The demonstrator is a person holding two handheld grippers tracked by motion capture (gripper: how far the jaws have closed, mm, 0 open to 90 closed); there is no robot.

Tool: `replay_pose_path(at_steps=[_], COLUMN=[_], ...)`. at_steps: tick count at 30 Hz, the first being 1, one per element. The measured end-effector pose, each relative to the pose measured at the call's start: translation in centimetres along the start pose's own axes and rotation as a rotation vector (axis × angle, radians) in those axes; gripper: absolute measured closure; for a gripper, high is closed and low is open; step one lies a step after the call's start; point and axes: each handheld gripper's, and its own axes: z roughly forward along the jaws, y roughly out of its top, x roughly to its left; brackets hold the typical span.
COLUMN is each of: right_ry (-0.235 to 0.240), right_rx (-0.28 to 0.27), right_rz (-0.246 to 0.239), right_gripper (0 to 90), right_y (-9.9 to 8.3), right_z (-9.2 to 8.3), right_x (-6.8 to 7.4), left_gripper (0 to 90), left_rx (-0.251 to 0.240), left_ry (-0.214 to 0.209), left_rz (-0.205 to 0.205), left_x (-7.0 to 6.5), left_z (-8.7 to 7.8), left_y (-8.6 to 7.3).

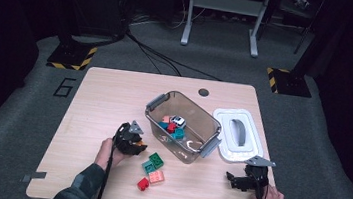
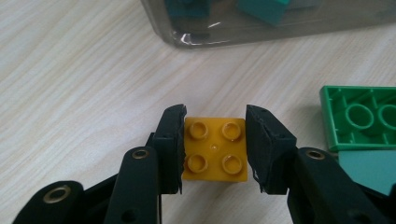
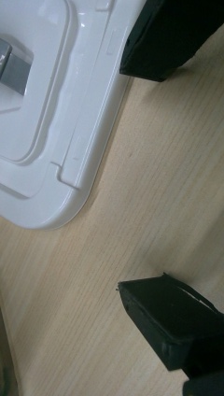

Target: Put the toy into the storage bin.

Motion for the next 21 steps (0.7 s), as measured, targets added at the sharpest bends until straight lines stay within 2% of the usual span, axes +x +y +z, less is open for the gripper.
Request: replay_pose_path(at_steps=[3,6,11,14,21], right_ry=[0.003,0.000,0.000,0.001,0.003], right_rx=[0.000,-0.001,0.000,0.000,-0.002], right_rz=[0.003,0.002,0.000,0.003,0.004], right_gripper=[0.0,0.0,0.0,0.0,0.0], right_y=[0.01,0.01,0.00,0.01,0.00], right_z=[0.00,0.01,0.00,0.00,0.00], right_x=[0.03,0.01,0.00,0.02,0.04], left_gripper=[59.1,58.4,58.6,58.7,59.2], left_rx=[-0.012,-0.002,-0.007,-0.007,-0.009], left_ry=[-0.002,-0.012,-0.001,-0.009,0.007], left_rz=[-0.010,-0.019,-0.040,-0.042,-0.043], left_x=[0.16,0.26,0.46,0.59,0.72], left_z=[0.04,0.13,0.21,0.23,0.20], left_y=[-0.08,-0.09,-0.26,-0.29,-0.31])
